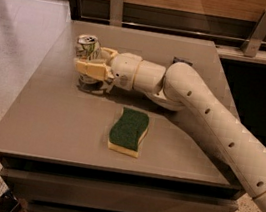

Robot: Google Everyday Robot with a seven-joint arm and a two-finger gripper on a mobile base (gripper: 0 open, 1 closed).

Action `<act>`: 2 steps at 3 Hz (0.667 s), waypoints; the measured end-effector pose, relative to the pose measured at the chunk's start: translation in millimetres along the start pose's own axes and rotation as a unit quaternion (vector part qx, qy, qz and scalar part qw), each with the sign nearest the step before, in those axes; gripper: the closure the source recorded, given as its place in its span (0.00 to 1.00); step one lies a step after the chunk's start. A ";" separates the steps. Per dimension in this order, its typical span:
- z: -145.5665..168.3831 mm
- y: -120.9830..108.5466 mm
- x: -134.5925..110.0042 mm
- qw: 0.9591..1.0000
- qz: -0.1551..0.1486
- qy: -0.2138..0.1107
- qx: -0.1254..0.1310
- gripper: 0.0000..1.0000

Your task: Place 7up can upright

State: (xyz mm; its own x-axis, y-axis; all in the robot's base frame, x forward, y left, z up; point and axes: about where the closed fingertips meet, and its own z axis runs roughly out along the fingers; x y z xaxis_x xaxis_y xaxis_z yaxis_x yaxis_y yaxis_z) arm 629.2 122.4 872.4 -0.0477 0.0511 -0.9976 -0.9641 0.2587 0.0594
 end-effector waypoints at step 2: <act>0.1 2.0 -1.5 1.000 -0.003 -0.003 0.001 0.62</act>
Offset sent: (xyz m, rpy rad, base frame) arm -0.0007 -0.0025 0.0011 0.0056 -0.0077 -0.0076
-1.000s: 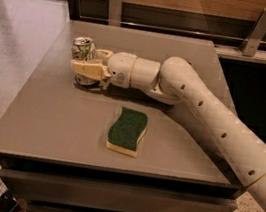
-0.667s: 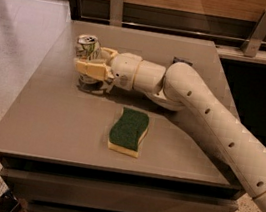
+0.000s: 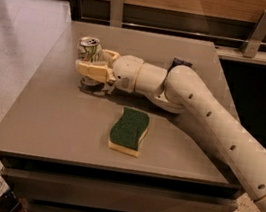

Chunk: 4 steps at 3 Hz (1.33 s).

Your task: Place 7up can upright

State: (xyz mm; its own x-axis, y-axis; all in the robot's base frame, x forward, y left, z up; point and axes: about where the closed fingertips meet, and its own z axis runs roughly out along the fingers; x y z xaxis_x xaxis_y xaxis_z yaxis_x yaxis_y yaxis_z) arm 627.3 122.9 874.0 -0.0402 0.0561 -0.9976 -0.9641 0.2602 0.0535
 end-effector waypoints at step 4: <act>6.4 5.1 -1.0 1.000 -0.001 0.000 -0.007 0.00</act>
Offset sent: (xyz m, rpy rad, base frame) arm -0.0010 0.0023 0.0005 0.0001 -0.0006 0.0040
